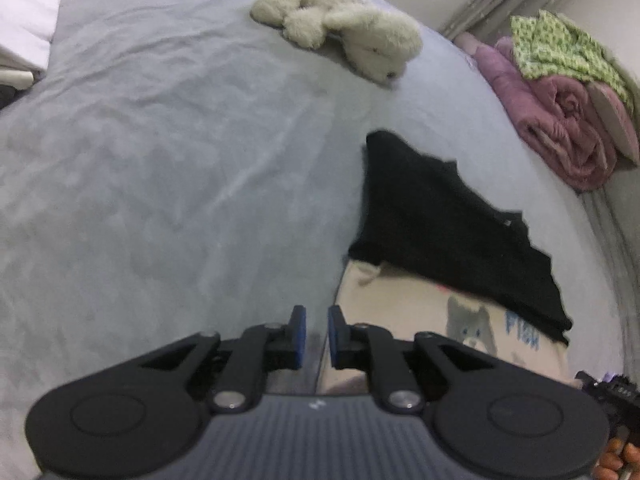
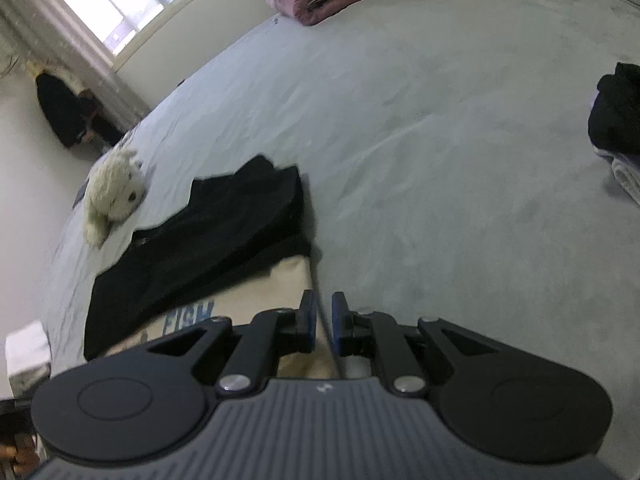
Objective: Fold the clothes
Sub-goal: 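Lift the held hem and fold it toward the collar with both grippers, then grasp the folded beige hem edge with the left gripper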
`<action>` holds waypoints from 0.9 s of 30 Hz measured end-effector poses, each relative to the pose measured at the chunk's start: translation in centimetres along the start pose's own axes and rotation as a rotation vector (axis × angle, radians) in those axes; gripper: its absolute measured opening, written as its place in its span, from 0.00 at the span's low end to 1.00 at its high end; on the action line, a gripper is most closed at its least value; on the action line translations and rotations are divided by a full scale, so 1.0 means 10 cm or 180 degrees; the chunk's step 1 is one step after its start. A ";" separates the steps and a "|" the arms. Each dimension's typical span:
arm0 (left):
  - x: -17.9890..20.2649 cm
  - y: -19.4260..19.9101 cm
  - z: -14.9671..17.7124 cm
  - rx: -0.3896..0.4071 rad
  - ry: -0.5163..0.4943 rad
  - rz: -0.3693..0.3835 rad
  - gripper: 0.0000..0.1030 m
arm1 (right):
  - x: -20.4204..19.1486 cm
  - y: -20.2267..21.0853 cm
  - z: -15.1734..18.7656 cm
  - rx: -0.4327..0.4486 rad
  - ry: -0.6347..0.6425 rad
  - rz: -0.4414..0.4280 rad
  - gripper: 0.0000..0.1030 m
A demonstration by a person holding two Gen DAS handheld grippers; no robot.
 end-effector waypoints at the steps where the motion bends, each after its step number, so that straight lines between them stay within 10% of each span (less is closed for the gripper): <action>1: -0.01 0.03 -0.01 0.0036 -0.0028 0.0000 0.13 | 0.00 0.01 -0.02 0.0022 0.0022 0.0019 0.11; 7: 0.00 0.12 0.09 0.0088 -0.0435 0.0118 0.32 | -0.12 0.10 -0.04 0.0104 0.0601 0.0165 0.16; 11: 0.12 0.15 0.17 0.0089 -0.0861 0.0256 0.38 | -0.29 0.09 0.08 0.0033 0.1124 0.0180 0.39; 27: 0.31 0.07 0.44 -0.0043 -0.1673 0.0300 0.39 | -0.63 -0.04 0.43 -0.0143 0.2270 0.0296 0.39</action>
Point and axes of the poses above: each gripper's, at about its wrist camera, not at the fingertips, and y roughly against the way its jaws point, x to its right, z to its underside, the point moved 3 cm from there along -y, roughly the way its jaws point, and after that the axes turned 3 degrees about -x, right-handed, at the moved point
